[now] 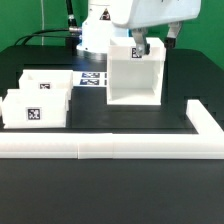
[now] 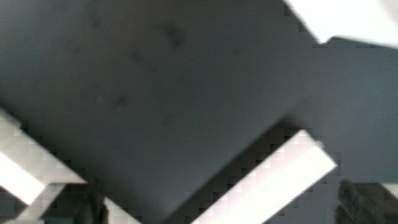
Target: Assemble drawer
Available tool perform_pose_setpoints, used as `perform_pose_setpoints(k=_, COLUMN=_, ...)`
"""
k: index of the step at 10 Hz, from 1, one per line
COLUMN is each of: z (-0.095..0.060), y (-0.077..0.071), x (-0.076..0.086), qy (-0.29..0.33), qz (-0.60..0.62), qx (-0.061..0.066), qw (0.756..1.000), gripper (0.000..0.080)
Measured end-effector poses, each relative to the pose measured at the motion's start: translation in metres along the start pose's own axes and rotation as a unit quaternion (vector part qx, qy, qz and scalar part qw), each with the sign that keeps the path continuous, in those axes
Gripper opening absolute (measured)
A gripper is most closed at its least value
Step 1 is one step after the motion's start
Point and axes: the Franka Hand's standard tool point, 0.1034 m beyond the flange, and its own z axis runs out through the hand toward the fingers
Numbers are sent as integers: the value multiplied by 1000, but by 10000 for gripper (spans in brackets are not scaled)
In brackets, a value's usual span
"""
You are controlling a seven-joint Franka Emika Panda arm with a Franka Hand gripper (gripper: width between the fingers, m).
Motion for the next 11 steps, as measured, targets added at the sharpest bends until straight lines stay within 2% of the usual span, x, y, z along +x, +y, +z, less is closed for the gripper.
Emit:
perform_pose_setpoints(k=1, z=-6, y=-18, x=-6, qy=-2, qz=26, qx=-6, qw=1000, gripper=649)
perform_pose_setpoints(k=2, z=-11, y=-29, x=-12, qy=-1, qz=27, qx=-9, qw=1000, gripper=649)
perform_pose_setpoints(k=7, z=-11, y=-30, x=-13, qy=-2, qz=15, qx=-8, qw=1000, gripper=649)
perform_pose_setpoints(k=8, z=-16, y=-35, x=-18, qy=-1, qz=74, qx=-11, qw=997, gripper=649)
perform_pose_setpoints(k=9, z=-21, y=-48, x=-30, qy=-8, qz=133, qx=-17, qw=991, gripper=649)
perform_pose_setpoints(k=10, z=-23, y=-62, x=-40, qy=-27, qz=172, qx=-34, qw=984, gripper=649)
perform_pose_setpoints(k=11, z=-21, y=-68, x=-43, qy=-34, qz=182, qx=-33, qw=982, gripper=649)
